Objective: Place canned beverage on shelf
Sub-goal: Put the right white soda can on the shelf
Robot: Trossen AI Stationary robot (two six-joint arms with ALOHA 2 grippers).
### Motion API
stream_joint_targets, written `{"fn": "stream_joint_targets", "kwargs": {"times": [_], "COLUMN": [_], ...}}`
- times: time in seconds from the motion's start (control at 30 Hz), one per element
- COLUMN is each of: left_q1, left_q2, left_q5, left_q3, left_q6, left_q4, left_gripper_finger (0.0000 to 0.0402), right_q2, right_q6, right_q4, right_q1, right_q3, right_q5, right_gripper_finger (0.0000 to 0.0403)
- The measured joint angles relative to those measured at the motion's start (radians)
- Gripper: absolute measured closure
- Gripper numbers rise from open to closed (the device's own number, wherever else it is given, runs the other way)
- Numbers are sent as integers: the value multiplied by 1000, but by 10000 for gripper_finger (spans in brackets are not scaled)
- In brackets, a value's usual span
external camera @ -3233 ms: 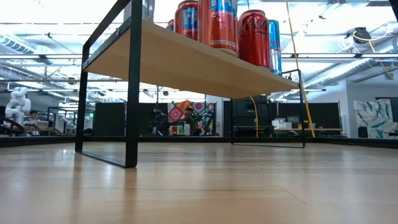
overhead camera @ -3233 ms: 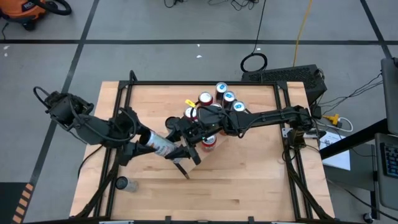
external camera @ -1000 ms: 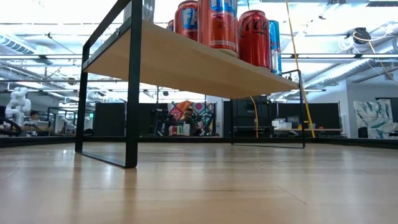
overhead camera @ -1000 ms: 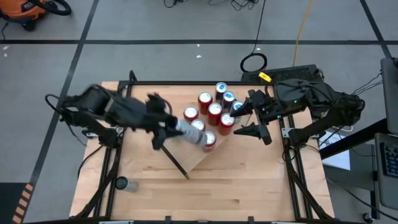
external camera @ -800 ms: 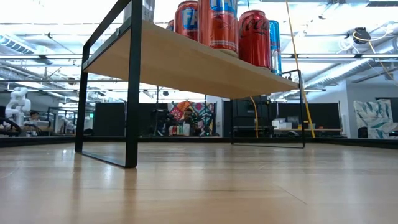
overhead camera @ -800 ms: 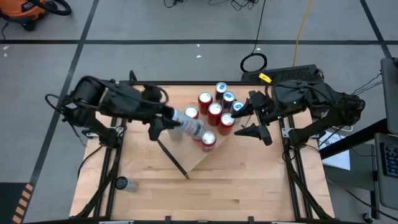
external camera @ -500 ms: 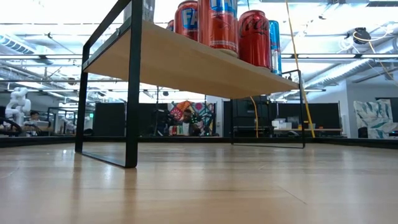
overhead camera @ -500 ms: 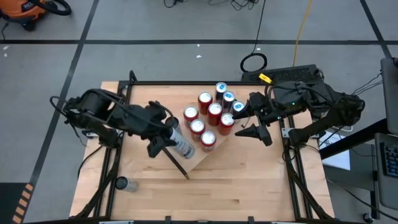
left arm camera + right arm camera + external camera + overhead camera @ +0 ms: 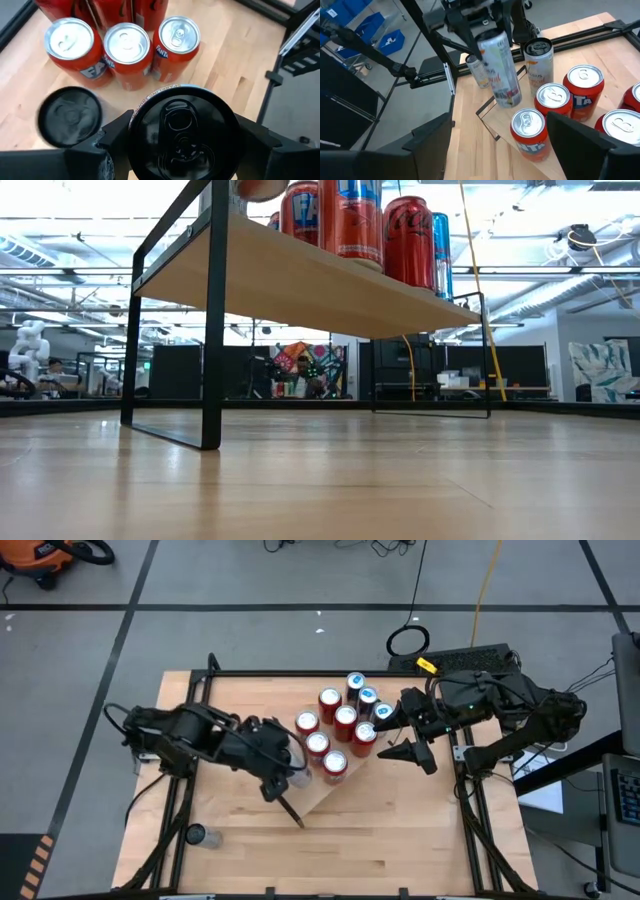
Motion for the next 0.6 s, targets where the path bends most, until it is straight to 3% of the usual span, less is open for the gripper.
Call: {"fn": "stream_joint_targets", "kwargs": {"times": [0.6], "left_q1": [-2], "left_q2": [77], "left_q5": [-17], "left_q3": [0], "left_q6": [-42], "left_q4": [-3], "left_gripper_finger": [155], "right_q2": [0], "right_q6": [0], "right_q4": [-12], "right_q1": [0], "right_q3": [0], "right_q5": [0], "right_gripper_finger": [101]}}
